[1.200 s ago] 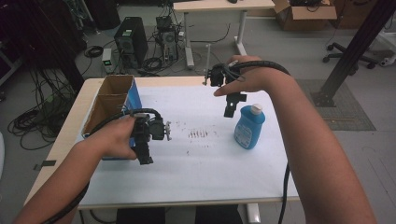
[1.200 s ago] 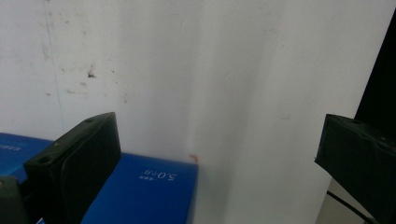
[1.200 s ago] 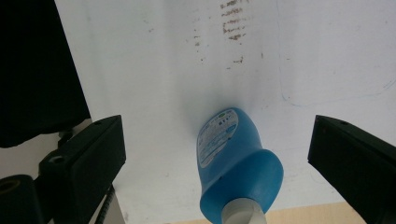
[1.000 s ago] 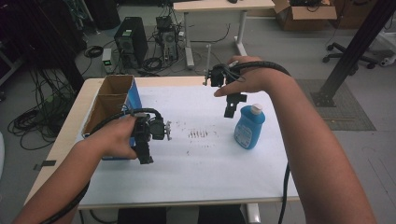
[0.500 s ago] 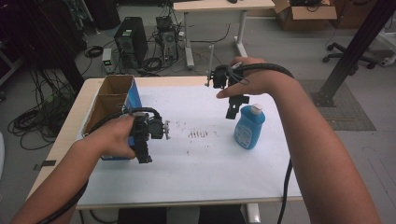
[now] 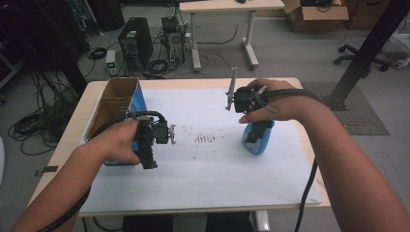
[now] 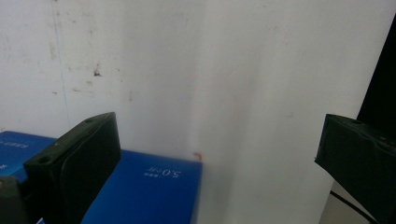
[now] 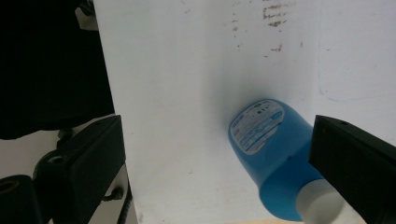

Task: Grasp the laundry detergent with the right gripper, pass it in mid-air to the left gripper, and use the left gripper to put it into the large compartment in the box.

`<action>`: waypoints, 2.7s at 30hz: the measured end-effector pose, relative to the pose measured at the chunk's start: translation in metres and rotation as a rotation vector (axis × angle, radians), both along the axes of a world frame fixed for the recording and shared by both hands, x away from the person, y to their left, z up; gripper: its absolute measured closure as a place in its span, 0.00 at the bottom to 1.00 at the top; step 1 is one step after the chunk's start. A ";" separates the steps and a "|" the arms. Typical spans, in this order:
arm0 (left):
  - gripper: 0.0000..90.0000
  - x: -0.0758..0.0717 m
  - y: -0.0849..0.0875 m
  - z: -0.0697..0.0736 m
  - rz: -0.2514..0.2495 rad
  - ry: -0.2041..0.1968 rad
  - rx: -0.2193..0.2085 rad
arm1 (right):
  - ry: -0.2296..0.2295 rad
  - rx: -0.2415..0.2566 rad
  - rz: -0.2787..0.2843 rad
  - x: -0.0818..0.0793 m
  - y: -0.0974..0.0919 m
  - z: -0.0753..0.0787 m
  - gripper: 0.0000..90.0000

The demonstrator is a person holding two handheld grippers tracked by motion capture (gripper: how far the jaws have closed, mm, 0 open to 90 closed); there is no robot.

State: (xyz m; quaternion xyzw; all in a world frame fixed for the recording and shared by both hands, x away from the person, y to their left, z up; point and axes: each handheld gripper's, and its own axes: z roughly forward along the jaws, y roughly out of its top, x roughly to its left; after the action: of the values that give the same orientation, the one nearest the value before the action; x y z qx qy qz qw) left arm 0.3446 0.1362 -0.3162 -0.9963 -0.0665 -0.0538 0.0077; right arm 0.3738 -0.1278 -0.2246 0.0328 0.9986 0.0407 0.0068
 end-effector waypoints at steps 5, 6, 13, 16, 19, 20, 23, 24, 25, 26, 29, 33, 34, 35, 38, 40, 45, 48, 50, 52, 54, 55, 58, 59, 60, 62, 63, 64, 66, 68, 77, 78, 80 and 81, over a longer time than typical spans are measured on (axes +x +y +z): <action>0.00 -0.001 -0.001 -0.001 -0.004 0.003 0.002 | 0.006 0.008 0.001 -0.011 -0.006 -0.007 0.04; 0.00 -0.001 -0.001 -0.001 -0.003 0.002 0.002 | 0.007 0.008 0.002 -0.014 -0.008 -0.009 0.05; 0.00 -0.003 -0.004 0.001 -0.014 -0.001 -0.003 | 0.002 0.018 -0.009 -0.022 -0.018 -0.009 0.04; 0.00 -0.002 -0.004 0.001 -0.010 -0.002 -0.002 | -0.002 0.014 -0.017 -0.024 -0.023 -0.009 0.04; 0.00 -0.002 -0.004 0.000 -0.012 0.001 0.001 | -0.003 0.015 -0.024 -0.025 -0.027 -0.009 0.04; 0.00 -0.002 -0.004 -0.001 -0.013 -0.001 -0.001 | -0.002 0.016 -0.029 -0.026 -0.029 -0.009 0.04; 0.00 -0.002 -0.004 -0.001 -0.019 -0.003 0.005 | -0.001 0.018 -0.037 -0.028 -0.033 -0.009 0.04; 0.00 -0.003 -0.003 -0.001 -0.008 0.000 0.004 | -0.001 0.018 -0.036 -0.028 -0.034 -0.009 0.04; 0.00 -0.003 -0.003 -0.001 -0.007 -0.001 0.004 | 0.001 0.022 -0.049 -0.030 -0.037 -0.009 0.04; 0.00 -0.003 -0.003 -0.001 -0.007 -0.001 0.005 | 0.001 0.022 -0.049 -0.030 -0.037 -0.009 0.04; 0.00 -0.005 -0.005 -0.002 -0.014 0.001 0.002 | -0.004 0.033 -0.055 -0.034 -0.041 -0.011 0.04; 0.00 -0.005 -0.004 -0.002 -0.013 -0.001 -0.002 | -0.004 0.040 -0.062 -0.040 -0.048 -0.014 0.04; 0.00 -0.005 -0.004 -0.001 -0.014 -0.001 0.001 | -0.008 0.045 -0.061 -0.041 -0.050 -0.015 0.04; 0.00 -0.005 -0.004 -0.001 -0.017 -0.003 0.003 | -0.013 0.052 -0.068 -0.042 -0.052 -0.016 0.05; 0.00 -0.006 -0.005 0.001 -0.018 -0.010 -0.003 | -0.025 0.082 -0.098 -0.045 -0.062 -0.018 0.05; 0.00 -0.005 -0.005 0.002 -0.019 -0.013 -0.005 | -0.030 0.118 -0.109 -0.046 -0.068 -0.019 0.05; 0.00 -0.005 -0.008 0.004 -0.025 -0.015 -0.002 | -0.037 0.152 -0.135 -0.050 -0.084 -0.027 0.05; 0.00 -0.006 -0.009 0.005 -0.025 -0.016 0.000 | -0.045 0.174 -0.158 -0.052 -0.094 -0.030 0.04; 0.00 -0.005 -0.009 0.005 -0.027 -0.018 0.000 | -0.057 0.185 -0.172 -0.053 -0.098 -0.032 0.04; 0.00 -0.005 -0.010 0.005 -0.027 -0.018 -0.002 | -0.066 0.208 -0.189 -0.054 -0.104 -0.036 0.04; 0.00 -0.005 -0.011 0.006 -0.028 -0.018 0.000 | -0.077 0.227 -0.205 -0.055 -0.109 -0.040 0.04; 0.00 -0.005 -0.011 0.006 -0.028 -0.019 0.001 | -0.080 0.235 -0.211 -0.055 -0.111 -0.041 0.04; 0.00 -0.005 -0.011 0.007 -0.031 -0.021 -0.004 | -0.095 0.263 -0.228 -0.054 -0.118 -0.049 0.04; 0.00 -0.005 -0.011 0.007 -0.031 -0.019 -0.001 | -0.101 0.272 -0.232 -0.054 -0.120 -0.051 0.04; 0.00 -0.005 -0.011 0.008 -0.030 -0.017 -0.001 | -0.110 0.288 -0.243 -0.054 -0.123 -0.055 0.04; 0.00 -0.005 -0.011 0.007 -0.029 -0.019 -0.001 | -0.128 0.319 -0.254 -0.054 -0.127 -0.060 0.04; 0.00 -0.004 -0.010 0.007 -0.029 -0.016 0.005 | -0.134 0.337 -0.265 -0.053 -0.130 -0.063 0.04; 0.00 -0.004 -0.010 0.007 -0.028 -0.014 0.009 | -0.145 0.353 -0.280 -0.052 -0.134 -0.066 0.04; 0.00 -0.004 -0.009 0.007 -0.028 -0.017 0.005 | -0.160 0.380 -0.298 -0.051 -0.139 -0.072 0.04; 0.00 -0.005 -0.009 0.007 -0.029 -0.015 0.009 | -0.175 0.407 -0.328 -0.049 -0.145 -0.078 0.04; 0.00 -0.006 -0.011 0.005 -0.041 -0.014 0.007 | -0.225 0.505 -0.410 -0.046 -0.162 -0.104 0.04; 0.00 -0.006 -0.011 0.004 -0.041 -0.015 0.007 | -0.230 0.516 -0.413 -0.046 -0.162 -0.107 0.04; 0.00 -0.006 -0.012 0.005 -0.042 -0.010 0.015 | -0.239 0.546 -0.424 -0.046 -0.163 -0.112 0.04; 0.00 -0.006 -0.012 0.005 -0.042 -0.012 0.012 | -0.241 0.553 -0.430 -0.046 -0.163 -0.113 0.04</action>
State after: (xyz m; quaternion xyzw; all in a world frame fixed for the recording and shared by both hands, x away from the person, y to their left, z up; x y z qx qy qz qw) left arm 0.3390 0.1240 -0.3107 -0.9971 -0.0452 -0.0606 0.0121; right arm 0.3281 -0.2912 -0.3380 0.2377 0.9122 0.3102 0.1236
